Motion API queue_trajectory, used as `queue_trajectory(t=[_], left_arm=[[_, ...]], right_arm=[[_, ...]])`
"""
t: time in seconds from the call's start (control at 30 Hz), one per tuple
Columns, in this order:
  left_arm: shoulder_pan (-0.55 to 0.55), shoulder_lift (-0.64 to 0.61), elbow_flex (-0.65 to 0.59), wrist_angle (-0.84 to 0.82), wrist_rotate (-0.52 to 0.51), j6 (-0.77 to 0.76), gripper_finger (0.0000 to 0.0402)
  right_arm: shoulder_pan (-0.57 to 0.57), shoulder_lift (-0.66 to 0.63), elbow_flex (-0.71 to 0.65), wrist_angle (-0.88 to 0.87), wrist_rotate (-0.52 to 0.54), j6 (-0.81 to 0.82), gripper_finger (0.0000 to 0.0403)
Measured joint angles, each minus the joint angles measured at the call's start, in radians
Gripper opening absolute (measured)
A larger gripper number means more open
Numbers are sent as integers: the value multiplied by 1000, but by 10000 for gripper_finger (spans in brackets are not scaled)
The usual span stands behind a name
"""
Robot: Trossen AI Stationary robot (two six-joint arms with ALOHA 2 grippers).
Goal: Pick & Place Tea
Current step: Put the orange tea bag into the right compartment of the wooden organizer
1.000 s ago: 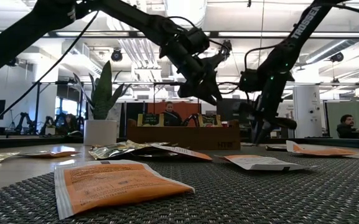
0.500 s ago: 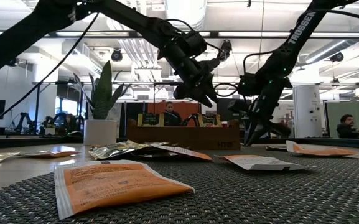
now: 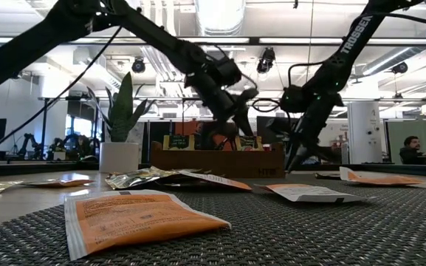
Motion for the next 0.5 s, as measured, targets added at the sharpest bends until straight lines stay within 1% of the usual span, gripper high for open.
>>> queue_trajectory(t=[0.2,0.3,0.4,0.5], left_arm=[[25,6,-106,150,68,-151,135],[34,6,-130,169,90,-180,135],[34,6,-131,176,94,-180,135],[33,6,-131,176,94,-180,135]], right_arm=[[0,27,-2,130,-108,88,43],[1,63,-2,191,-170,129,43],[9,79,-2,200,-165,143,43],[12,50,-2,207,-146,136,43]])
